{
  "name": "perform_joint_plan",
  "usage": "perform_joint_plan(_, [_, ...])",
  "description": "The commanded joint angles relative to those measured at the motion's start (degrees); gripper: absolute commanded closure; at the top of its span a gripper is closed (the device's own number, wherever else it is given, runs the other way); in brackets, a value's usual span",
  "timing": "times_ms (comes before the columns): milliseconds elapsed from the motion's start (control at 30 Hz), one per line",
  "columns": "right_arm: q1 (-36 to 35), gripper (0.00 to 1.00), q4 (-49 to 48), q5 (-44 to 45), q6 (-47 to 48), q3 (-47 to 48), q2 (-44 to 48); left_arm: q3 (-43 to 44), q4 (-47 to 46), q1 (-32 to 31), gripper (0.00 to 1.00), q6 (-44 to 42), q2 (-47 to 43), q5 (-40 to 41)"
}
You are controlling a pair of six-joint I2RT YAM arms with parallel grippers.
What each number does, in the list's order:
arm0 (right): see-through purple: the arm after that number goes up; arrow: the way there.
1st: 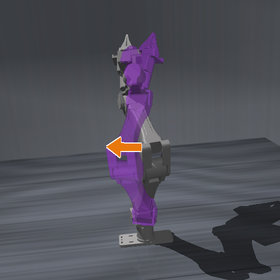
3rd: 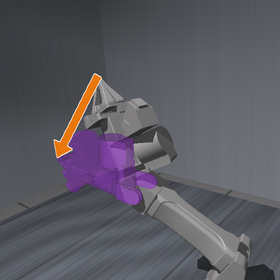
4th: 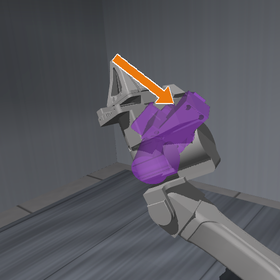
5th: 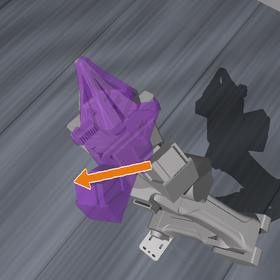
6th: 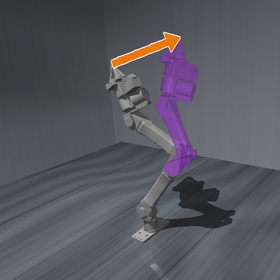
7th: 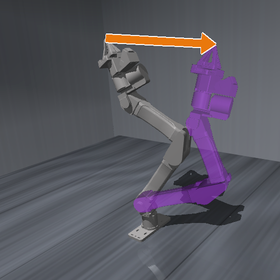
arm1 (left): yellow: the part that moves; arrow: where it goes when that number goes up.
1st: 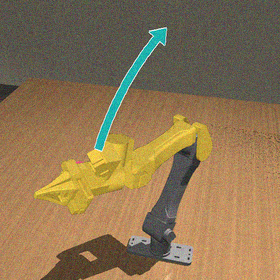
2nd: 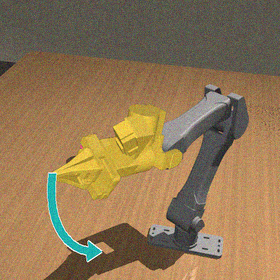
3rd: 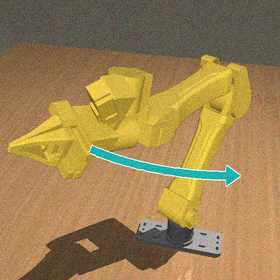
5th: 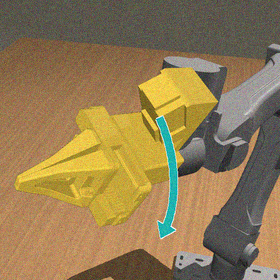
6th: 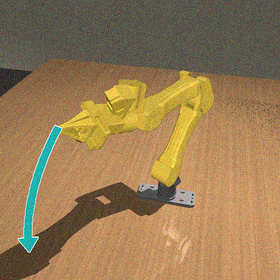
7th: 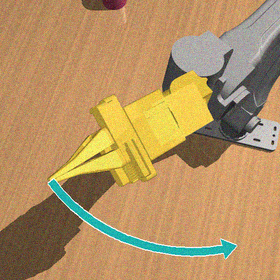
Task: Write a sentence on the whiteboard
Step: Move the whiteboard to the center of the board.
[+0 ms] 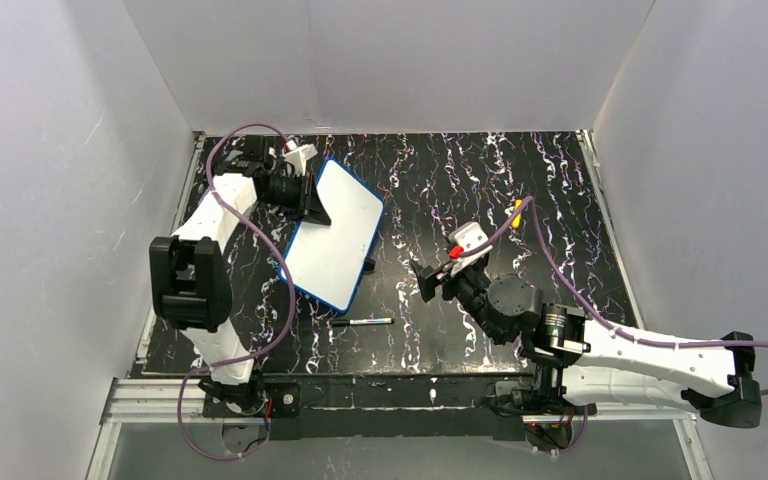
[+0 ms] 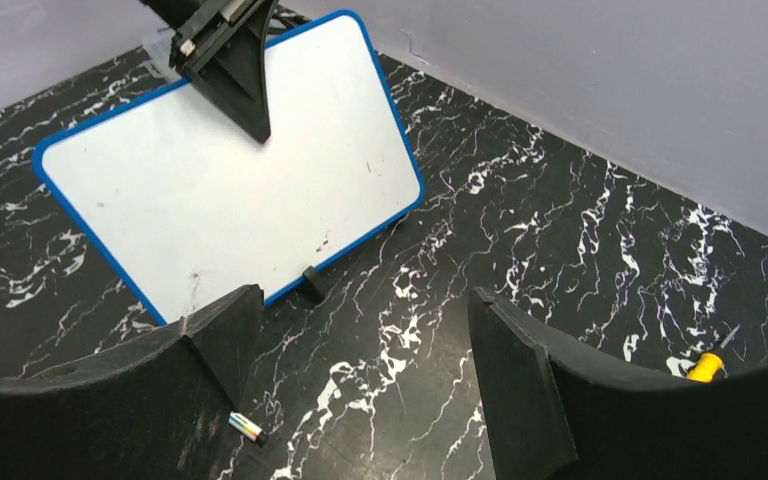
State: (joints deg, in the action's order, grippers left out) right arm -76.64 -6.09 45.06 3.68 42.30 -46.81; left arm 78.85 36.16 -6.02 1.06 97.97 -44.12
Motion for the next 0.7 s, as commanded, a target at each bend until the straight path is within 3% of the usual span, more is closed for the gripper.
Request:
perform_joint_plan(0, [-0.4,0.17,3.7,1.8,-2.6,1.7,1.7,7.4,8.7,-1.1,0.89,-5.3,4.0,-6.3])
perform_joint_plan(200, [-0.4,0.17,6.0,2.7,-3.3,1.7,2.0,12.3,8.3,-1.3,0.89,4.5,5.2,1.0])
perform_joint_plan(467, [-0.4,0.17,8.0,3.2,-4.5,1.7,1.2,10.3,3.7,-1.1,0.93,13.9,-0.2,3.4])
perform_joint_plan(667, [-0.4,0.17,8.6,2.8,-4.5,1.4,2.8,7.3,-0.1,-0.3,0.93,19.5,-5.2,9.5])
